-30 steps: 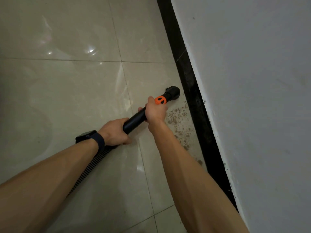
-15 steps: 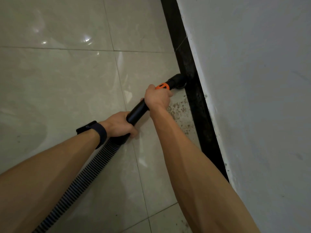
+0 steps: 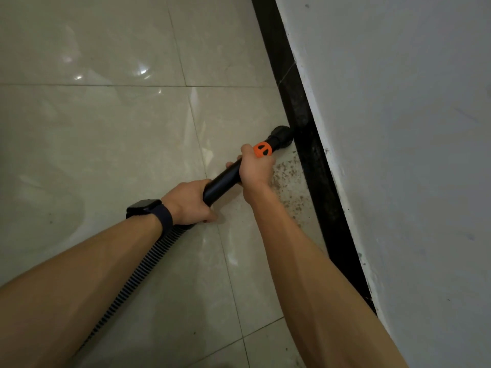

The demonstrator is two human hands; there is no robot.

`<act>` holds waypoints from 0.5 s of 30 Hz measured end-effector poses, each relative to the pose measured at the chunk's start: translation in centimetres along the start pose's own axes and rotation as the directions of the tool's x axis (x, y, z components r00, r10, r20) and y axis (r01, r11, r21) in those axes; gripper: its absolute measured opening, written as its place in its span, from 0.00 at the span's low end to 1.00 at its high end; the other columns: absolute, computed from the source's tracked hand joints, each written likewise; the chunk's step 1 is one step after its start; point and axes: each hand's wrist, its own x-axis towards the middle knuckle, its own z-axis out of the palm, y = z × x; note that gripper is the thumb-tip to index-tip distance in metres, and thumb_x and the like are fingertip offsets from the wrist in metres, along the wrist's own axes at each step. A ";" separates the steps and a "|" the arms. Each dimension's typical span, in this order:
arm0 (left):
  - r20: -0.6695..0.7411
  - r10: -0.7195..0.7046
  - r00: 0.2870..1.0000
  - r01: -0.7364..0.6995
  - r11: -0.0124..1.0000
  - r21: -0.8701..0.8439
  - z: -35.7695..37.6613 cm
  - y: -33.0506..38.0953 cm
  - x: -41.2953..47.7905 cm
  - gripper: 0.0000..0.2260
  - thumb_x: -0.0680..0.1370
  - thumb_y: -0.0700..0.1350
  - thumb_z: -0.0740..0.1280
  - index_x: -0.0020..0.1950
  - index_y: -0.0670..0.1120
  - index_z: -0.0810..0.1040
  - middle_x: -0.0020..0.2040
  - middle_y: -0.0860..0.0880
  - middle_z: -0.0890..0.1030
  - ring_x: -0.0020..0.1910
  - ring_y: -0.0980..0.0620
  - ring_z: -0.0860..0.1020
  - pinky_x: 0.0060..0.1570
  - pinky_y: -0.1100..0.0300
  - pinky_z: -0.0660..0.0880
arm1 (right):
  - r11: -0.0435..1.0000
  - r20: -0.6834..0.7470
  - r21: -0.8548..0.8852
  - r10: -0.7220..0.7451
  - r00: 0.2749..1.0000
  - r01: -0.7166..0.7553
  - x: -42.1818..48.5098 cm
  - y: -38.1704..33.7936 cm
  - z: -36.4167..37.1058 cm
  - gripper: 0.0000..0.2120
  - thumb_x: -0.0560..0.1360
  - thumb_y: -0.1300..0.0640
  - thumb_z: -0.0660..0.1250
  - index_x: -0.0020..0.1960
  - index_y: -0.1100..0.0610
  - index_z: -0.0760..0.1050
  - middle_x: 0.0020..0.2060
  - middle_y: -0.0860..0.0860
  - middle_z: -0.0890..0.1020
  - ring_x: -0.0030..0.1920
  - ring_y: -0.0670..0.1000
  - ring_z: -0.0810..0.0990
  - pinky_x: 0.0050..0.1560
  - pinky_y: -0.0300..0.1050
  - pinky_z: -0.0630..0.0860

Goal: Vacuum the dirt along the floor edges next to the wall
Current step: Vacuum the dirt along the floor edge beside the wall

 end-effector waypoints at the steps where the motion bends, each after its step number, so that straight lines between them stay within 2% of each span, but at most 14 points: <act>1: -0.011 0.011 1.000 -0.010 0.999 0.031 -0.2 -0.5 -0.5 0.19 0.68 0.46 0.76 0.55 0.54 0.73 0.43 0.51 0.79 0.40 0.53 0.78 0.39 0.58 0.77 | 1.000 0.010 0.029 0.004 1.000 -0.005 -0.5 0.4 0.1 0.20 0.80 0.61 0.66 0.68 0.59 0.63 0.47 0.57 0.80 0.28 0.49 0.84 0.32 0.44 0.81; 4: -0.013 0.019 1.000 -0.018 0.991 0.132 -1.1 -2.6 -2.1 0.18 0.68 0.49 0.76 0.54 0.54 0.73 0.45 0.51 0.79 0.42 0.51 0.78 0.45 0.52 0.80 | 0.997 0.059 0.070 0.028 0.998 -0.032 -2.5 1.6 1.0 0.20 0.81 0.60 0.67 0.68 0.58 0.62 0.43 0.55 0.80 0.32 0.51 0.85 0.38 0.47 0.84; 8: -0.020 -0.005 1.000 0.010 0.970 0.241 -2.9 -5.3 -4.8 0.18 0.67 0.51 0.75 0.53 0.56 0.72 0.44 0.52 0.79 0.41 0.52 0.78 0.45 0.50 0.80 | 0.993 0.137 0.082 0.077 0.988 -0.088 -5.3 3.3 2.8 0.20 0.81 0.60 0.66 0.67 0.55 0.59 0.43 0.54 0.80 0.33 0.51 0.85 0.47 0.53 0.86; 15: -0.091 -0.030 0.995 0.061 0.929 0.366 -4.7 -9.1 -9.0 0.18 0.67 0.53 0.74 0.52 0.57 0.70 0.43 0.52 0.76 0.40 0.53 0.76 0.41 0.53 0.78 | 0.981 0.276 0.098 0.134 0.952 -0.167 -9.1 4.9 5.6 0.24 0.81 0.60 0.66 0.71 0.56 0.58 0.46 0.55 0.80 0.37 0.53 0.86 0.43 0.51 0.86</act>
